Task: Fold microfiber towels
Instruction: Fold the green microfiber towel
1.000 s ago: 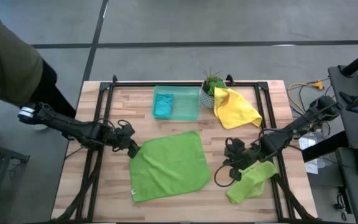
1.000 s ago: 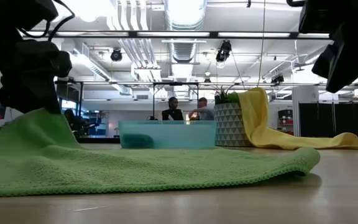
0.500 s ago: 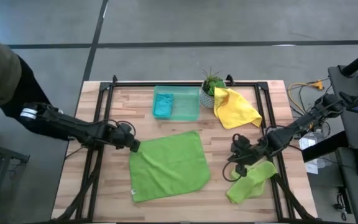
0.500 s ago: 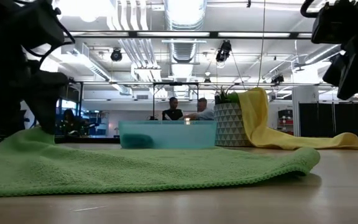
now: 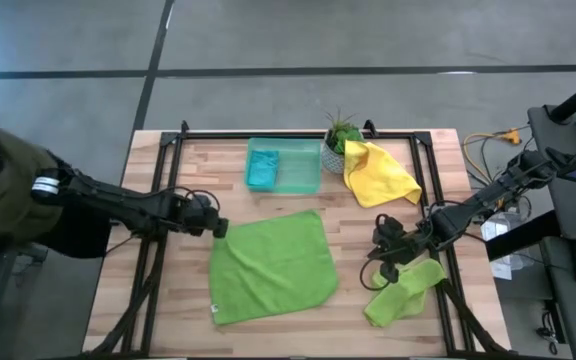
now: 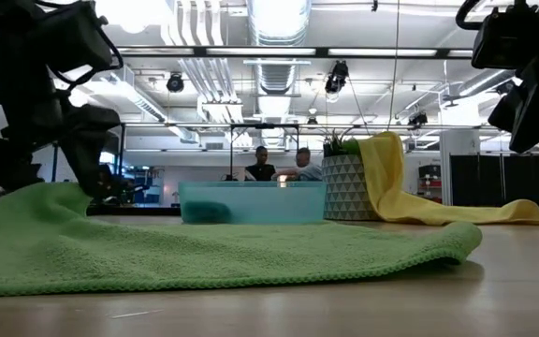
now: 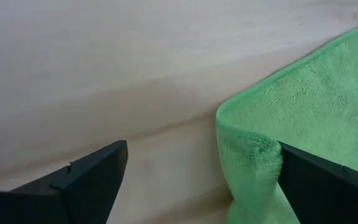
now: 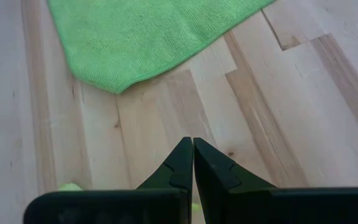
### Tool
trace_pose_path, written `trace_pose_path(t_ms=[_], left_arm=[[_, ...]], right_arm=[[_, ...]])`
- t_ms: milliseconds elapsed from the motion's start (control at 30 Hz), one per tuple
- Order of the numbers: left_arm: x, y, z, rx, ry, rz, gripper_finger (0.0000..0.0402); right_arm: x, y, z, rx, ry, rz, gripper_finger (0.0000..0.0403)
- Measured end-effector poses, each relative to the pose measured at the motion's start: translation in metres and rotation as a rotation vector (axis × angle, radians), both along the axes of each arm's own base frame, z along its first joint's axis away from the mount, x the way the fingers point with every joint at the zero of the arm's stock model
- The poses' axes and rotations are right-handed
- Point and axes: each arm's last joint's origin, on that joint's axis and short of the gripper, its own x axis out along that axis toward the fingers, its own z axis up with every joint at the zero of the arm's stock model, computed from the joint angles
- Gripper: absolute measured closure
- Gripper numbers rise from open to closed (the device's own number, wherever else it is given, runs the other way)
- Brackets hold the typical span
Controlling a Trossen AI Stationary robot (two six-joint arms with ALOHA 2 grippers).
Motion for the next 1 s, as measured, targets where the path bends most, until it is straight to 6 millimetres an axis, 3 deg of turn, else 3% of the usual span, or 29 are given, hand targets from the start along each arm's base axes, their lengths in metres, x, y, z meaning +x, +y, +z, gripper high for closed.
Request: trace_pose_path(t_ms=[267,700,900,1000], left_arm=[[-0.013,0.001,0.001,-0.119,0.078,0.157,0.0026],[-0.025,0.001,0.009,-0.163,0.057,0.178,0.0026],[-0.028,0.002,0.012,-0.158,0.036,0.178,0.0026],[-0.031,0.002,0.011,-0.155,0.025,0.178,0.0026]], right_arm=[[0.001,0.001,0.0,0.022,-0.005,-0.023,0.0394],[0.01,0.004,0.008,0.078,-0.129,-0.057,0.0394],[0.018,0.008,0.018,0.124,-0.251,-0.036,0.0394],[0.03,0.001,0.023,0.125,-0.342,-0.051,0.0394]])
